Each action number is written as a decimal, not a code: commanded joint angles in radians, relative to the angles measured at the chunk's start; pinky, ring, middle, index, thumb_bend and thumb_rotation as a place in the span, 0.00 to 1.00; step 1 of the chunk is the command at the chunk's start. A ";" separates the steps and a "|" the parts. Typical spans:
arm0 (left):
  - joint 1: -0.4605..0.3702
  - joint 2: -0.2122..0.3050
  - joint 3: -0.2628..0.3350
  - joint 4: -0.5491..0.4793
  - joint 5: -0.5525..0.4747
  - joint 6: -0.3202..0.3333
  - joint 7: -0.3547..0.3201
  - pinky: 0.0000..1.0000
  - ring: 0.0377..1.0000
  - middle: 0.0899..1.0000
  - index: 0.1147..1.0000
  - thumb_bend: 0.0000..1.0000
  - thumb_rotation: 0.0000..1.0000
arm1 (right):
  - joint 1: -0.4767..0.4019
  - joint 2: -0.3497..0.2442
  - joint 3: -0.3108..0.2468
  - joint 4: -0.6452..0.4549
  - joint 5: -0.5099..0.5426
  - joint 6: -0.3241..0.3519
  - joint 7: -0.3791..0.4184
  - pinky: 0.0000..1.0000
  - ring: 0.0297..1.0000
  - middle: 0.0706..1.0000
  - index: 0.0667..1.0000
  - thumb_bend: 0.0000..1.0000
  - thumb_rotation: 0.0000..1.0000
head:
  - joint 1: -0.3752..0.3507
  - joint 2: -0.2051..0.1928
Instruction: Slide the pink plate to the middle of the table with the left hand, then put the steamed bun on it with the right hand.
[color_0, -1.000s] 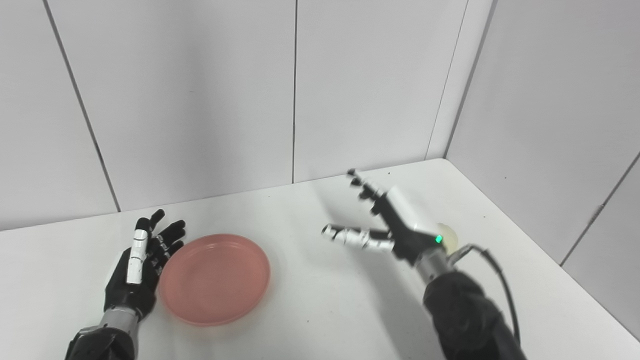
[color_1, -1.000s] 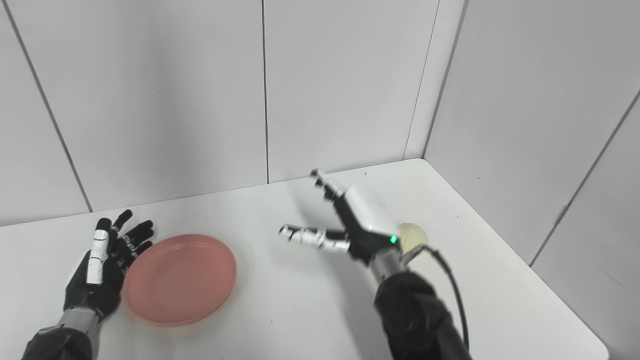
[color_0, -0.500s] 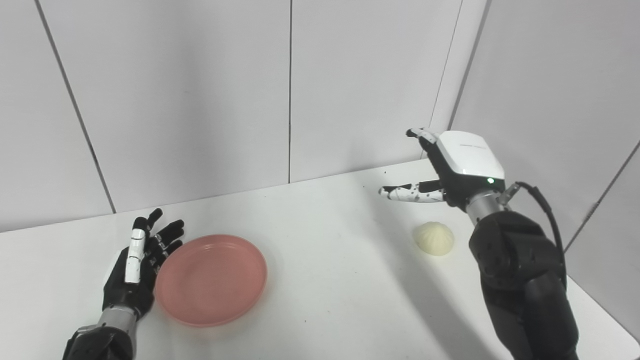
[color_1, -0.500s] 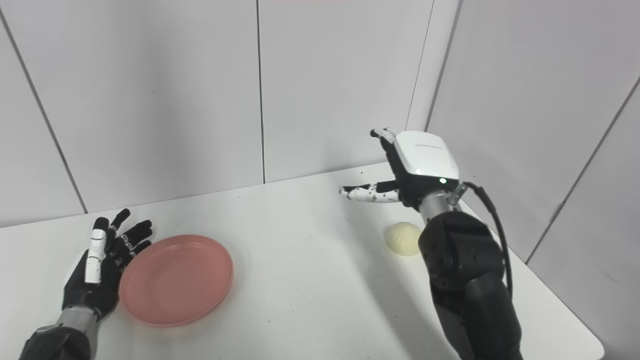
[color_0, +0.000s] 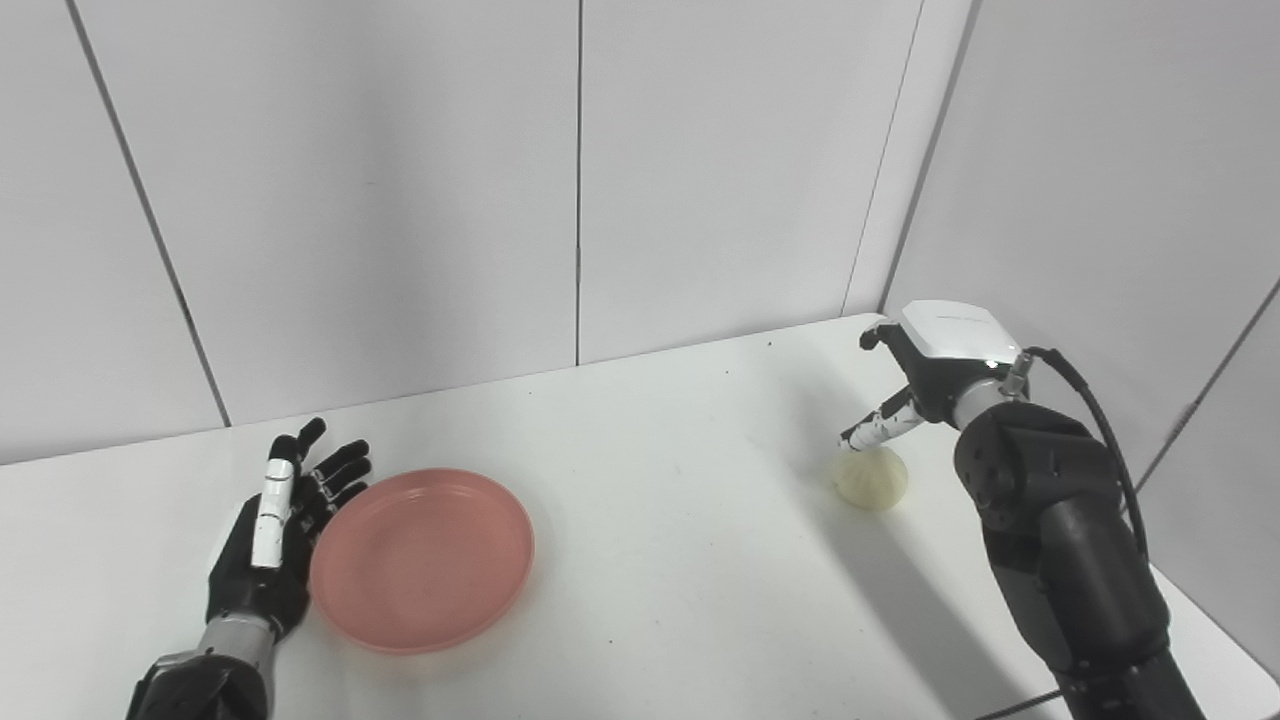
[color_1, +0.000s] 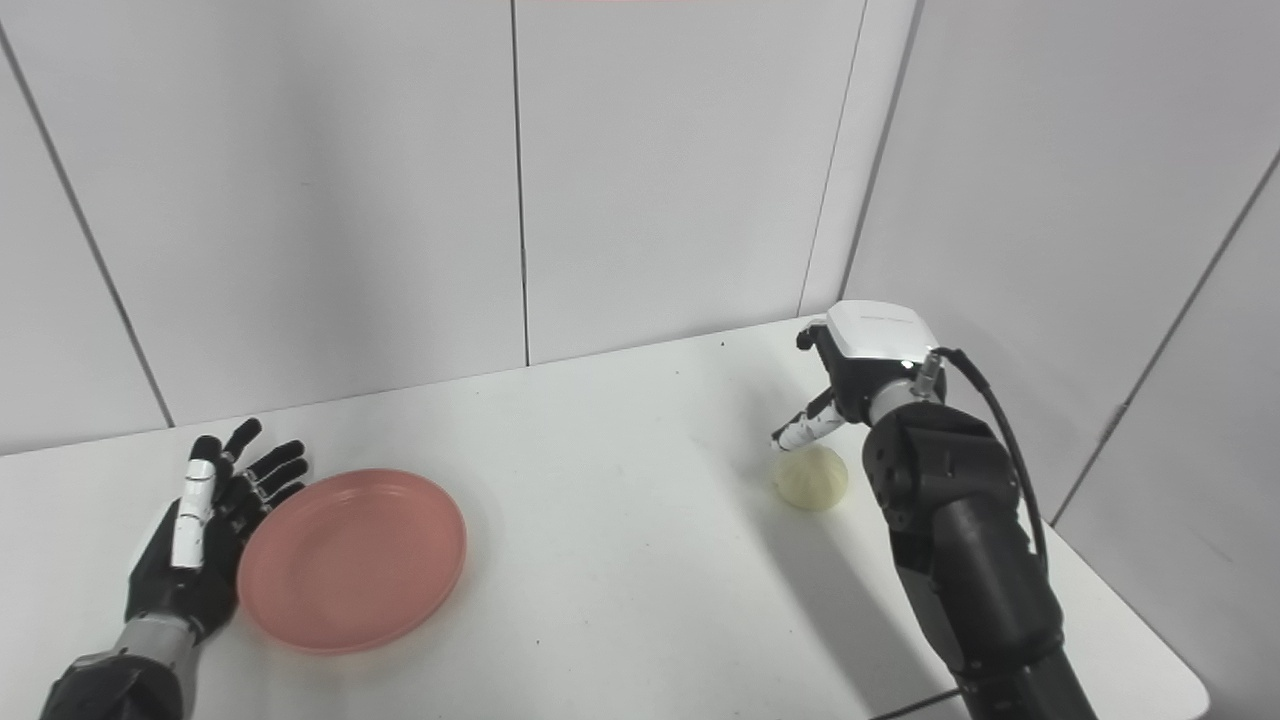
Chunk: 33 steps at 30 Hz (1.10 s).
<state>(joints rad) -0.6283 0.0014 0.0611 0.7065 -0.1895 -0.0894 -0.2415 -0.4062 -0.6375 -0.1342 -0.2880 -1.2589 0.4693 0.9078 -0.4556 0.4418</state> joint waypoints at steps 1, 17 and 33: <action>-0.003 0.005 -0.005 0.015 0.004 0.026 0.002 0.86 0.83 0.79 0.92 0.73 0.90 | -0.032 -0.051 0.004 0.007 0.008 -0.017 -0.013 0.56 0.73 0.81 0.77 1.00 0.34 | 0.003 0.001; 0.004 0.019 -0.026 0.007 0.012 0.024 -0.016 0.85 0.83 0.76 0.93 0.70 0.92 | -0.050 -0.067 0.088 0.231 0.094 -0.004 -0.138 0.61 0.80 0.85 0.80 1.00 0.42 | 0.015 0.010; 0.009 0.040 -0.061 0.013 0.037 0.023 -0.020 0.79 0.80 0.77 0.91 0.73 0.92 | -0.037 -0.078 0.101 0.279 0.159 -0.001 -0.223 0.64 0.79 0.84 0.79 1.00 0.43 | 0.026 0.013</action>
<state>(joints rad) -0.6299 0.0299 0.0083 0.7101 -0.1657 -0.0960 -0.2556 -0.4217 -0.6722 -0.0202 -0.0015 -1.0988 0.4683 0.7242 -0.4295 0.4540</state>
